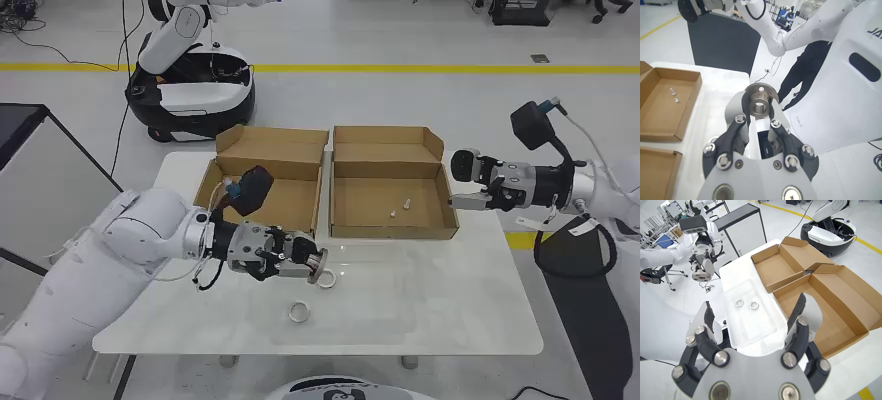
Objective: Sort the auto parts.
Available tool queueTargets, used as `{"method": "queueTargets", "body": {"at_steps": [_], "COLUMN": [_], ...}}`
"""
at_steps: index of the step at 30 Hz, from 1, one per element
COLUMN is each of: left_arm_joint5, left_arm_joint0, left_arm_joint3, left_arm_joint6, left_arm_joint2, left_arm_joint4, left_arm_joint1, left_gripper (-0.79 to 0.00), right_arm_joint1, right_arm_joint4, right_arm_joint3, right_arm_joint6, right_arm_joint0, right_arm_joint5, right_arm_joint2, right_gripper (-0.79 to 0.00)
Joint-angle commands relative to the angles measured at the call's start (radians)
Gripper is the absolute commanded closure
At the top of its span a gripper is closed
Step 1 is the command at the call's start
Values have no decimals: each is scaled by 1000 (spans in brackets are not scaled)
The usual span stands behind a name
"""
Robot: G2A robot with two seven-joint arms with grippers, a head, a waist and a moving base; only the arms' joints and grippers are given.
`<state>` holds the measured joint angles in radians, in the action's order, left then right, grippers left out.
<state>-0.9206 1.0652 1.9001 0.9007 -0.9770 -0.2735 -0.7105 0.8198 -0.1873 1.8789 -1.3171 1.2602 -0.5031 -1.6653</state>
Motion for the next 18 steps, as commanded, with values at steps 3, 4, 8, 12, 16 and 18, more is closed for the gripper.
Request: {"method": "queueTargets", "body": {"at_steps": [3,4,8,12,16,18], "left_arm_joint5": [-73,-73,-73,-73,-63,-88], "left_arm_joint0": [-18,-18,-18,-18,-7,15], "left_arm_joint3": [-15,-15,-15,-15,-13,-34], "left_arm_joint6": [-73,-73,-73,-73,-101,-148], "left_arm_joint2": [38,38,38,38,40,43], "left_arm_joint4": [-44,-44,-44,-44,-56,-91], "left_arm_joint1": [22,22,22,22,20,16], "left_gripper": [0,0,0,0,0,0], "right_arm_joint1": [0,0,0,0,0,0], "right_arm_joint4": [0,0,0,0,0,0], "right_arm_joint3": [0,0,0,0,0,0], "right_arm_joint6": [0,0,0,0,0,0], "right_arm_joint0": [0,0,0,0,0,0], "right_arm_joint5": [0,0,0,0,0,0], "right_arm_joint2": [0,0,0,0,0,0], "right_gripper": [-785,-785,-785,-785,-785,-785]}}
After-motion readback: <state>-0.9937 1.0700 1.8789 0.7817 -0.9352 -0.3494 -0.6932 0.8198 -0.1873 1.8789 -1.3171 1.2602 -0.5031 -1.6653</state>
